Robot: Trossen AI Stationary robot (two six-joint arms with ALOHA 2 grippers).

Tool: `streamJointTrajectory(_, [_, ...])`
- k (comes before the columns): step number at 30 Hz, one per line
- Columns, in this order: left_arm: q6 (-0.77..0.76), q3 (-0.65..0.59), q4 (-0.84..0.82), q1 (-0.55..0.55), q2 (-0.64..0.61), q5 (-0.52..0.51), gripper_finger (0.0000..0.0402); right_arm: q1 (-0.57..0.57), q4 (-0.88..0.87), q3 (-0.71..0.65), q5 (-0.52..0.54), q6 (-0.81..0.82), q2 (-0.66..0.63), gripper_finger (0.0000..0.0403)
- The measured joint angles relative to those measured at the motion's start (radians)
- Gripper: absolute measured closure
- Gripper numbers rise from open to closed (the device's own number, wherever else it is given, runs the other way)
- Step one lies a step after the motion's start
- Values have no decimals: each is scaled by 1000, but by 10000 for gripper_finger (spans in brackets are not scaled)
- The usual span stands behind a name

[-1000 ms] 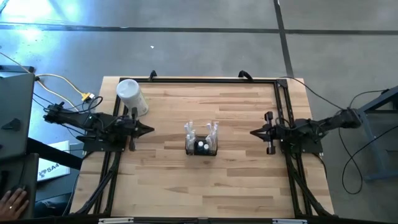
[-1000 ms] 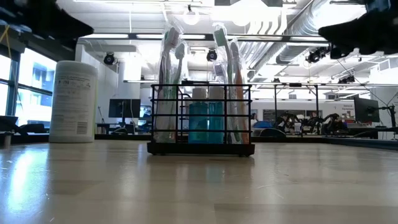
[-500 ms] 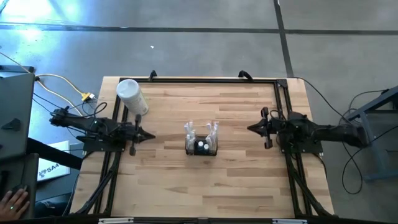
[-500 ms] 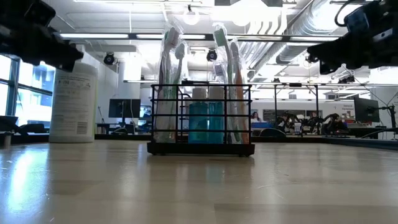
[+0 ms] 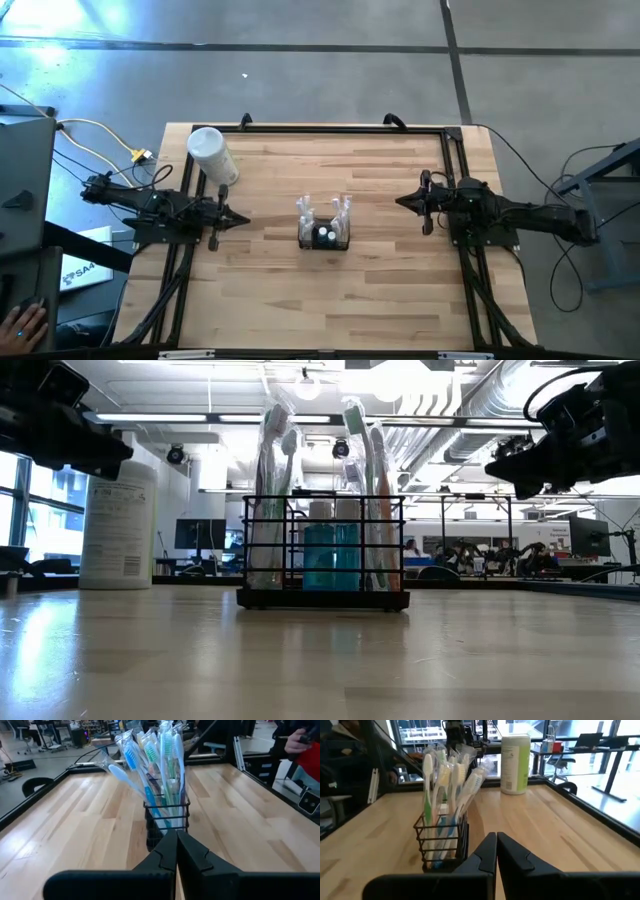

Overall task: Pick & Place toothbrushing station
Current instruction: Return to Home Position

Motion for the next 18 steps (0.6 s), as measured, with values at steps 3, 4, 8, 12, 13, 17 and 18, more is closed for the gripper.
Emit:
streamJointTrajectory(3, [-7, -1, 0, 0, 0, -4, 401, 2, 0, 0, 0, 10, 0, 399])
streamJointTrajectory(4, [-7, -1, 0, 0, 0, -8, 401, 1, 0, 0, 1, 9, 0, 399])
streamJointTrajectory(8, [23, -2, -2, 0, 0, -52, 401, 1, 0, 0, 6, 5, 0, 399])
streamJointTrajectory(12, [42, -2, -4, 0, 0, -66, 397, 1, -1, 0, 9, 10, 0, 399])
streamJointTrajectory(13, [42, -2, -4, 0, 0, -66, 397, 1, -1, 0, 9, 10, 0, 399])
streamJointTrajectory(17, [18, -2, -5, 0, 1, -66, 397, 2, -1, -1, 9, 10, 0, 399])
streamJointTrajectory(18, [17, -2, -5, 0, 1, -66, 397, 2, -1, -1, 9, 10, 0, 399])
